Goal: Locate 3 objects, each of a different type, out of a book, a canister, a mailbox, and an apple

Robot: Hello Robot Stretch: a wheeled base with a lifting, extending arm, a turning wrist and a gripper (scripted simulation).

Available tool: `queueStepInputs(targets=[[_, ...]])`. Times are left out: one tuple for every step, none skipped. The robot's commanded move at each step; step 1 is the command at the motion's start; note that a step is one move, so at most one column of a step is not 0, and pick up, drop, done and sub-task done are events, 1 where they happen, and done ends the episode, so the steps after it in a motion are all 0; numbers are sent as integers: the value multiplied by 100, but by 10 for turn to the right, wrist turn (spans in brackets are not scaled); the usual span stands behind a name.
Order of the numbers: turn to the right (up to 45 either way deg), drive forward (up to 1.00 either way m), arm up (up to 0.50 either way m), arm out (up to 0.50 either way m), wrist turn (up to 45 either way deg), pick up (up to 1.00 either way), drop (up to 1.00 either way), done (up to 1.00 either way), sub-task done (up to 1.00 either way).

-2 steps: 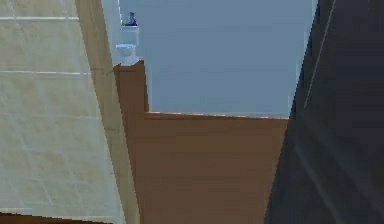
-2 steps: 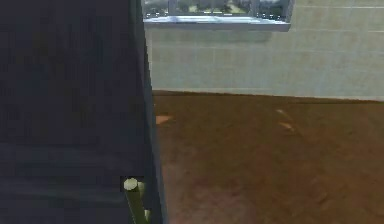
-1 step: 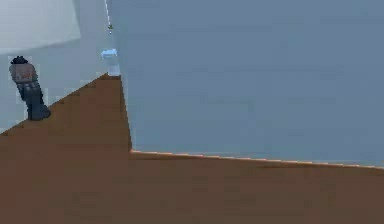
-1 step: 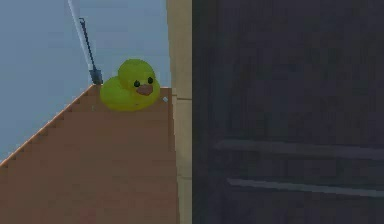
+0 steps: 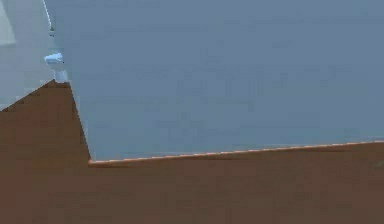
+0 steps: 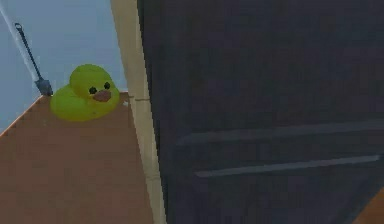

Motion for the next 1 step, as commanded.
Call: queueStepInputs(targets=[[0, 5, 0, 0, 0, 0, 0, 0, 0]])
